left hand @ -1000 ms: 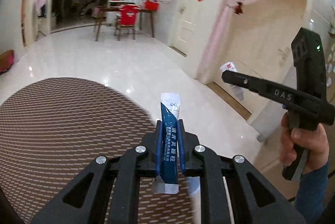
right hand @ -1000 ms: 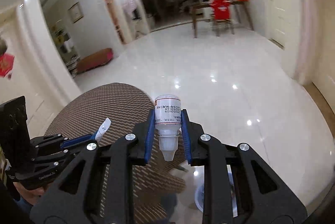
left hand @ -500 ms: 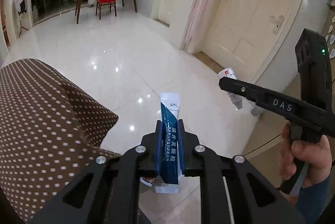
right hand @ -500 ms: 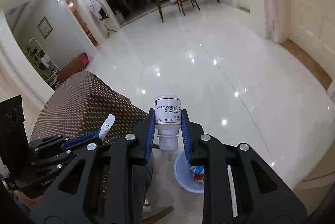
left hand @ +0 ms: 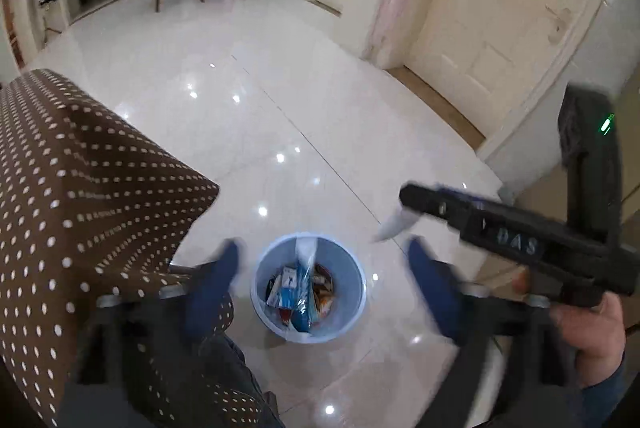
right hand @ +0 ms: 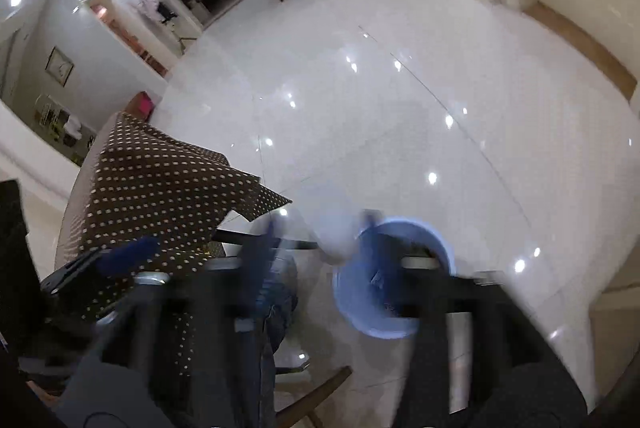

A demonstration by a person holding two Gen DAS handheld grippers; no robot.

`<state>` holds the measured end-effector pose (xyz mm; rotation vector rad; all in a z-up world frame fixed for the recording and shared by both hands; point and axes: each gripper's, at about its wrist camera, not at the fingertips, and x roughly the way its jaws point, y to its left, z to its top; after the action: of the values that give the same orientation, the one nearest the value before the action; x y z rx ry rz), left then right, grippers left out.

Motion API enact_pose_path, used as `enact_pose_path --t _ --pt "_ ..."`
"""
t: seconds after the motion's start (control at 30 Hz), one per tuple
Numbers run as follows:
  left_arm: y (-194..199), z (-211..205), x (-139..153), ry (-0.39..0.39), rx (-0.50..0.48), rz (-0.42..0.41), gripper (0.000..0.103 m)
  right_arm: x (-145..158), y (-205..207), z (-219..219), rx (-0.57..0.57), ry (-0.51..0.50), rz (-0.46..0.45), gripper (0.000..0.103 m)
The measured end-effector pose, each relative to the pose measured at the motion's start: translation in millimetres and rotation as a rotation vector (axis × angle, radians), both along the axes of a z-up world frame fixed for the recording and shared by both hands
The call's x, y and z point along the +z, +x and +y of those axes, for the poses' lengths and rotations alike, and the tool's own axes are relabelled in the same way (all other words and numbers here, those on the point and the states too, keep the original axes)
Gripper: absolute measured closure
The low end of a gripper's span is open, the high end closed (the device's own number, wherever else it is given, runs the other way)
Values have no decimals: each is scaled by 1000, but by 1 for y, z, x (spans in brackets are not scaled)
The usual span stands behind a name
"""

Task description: Collect trash

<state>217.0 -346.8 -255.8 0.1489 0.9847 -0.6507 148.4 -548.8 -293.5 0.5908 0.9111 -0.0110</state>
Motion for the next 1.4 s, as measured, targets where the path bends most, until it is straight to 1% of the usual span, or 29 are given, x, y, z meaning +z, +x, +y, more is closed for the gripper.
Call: enact_pose_path --t 0.07,0.1,0.17,0.23,0.33,0.47,0.63,0.77,0.87,1.0,1.13,1.3,1.4 --pt "-1 0 2 19 -6 -5 14 -6 -3 -5 -28 13 13 26" --pt "-2 0 3 27 -12 -3 14 -8 -6 -8 -41 22 22 18" --pt "-4 -2 8 38 -15 -14 14 -7 -11 -10 -70 21 25 6" --pt "-9 -5 17 41 -19 -38 13 -2 -15 -12 -87 8 23 6" --pt "-17 -4 30 35 -22 -86 8 13 -21 -13 -107 -19 13 6" --pt "-30 1 50 5 -31 -122 8 37 -30 -11 -131 -44 -14 6" --pt "-48 11 79 -10 -46 -176 8 77 -45 -7 -160 -68 -61 6" --pt "-67 31 108 -78 -68 -219 7 114 -55 4 -175 -110 -108 6" --pt "-82 51 130 -117 -58 -287 7 143 -61 16 -175 -118 -154 6" --pt "-103 90 162 -140 3 -406 6 183 -69 41 -154 -147 -225 6" --pt "-115 129 188 -98 110 -509 5 221 -74 81 -118 -193 -290 6" --pt "-123 172 210 -65 243 -552 5 253 -81 137 -65 -257 -349 6" --pt "-131 196 223 -57 314 -599 5 265 -84 167 -41 -293 -378 6"
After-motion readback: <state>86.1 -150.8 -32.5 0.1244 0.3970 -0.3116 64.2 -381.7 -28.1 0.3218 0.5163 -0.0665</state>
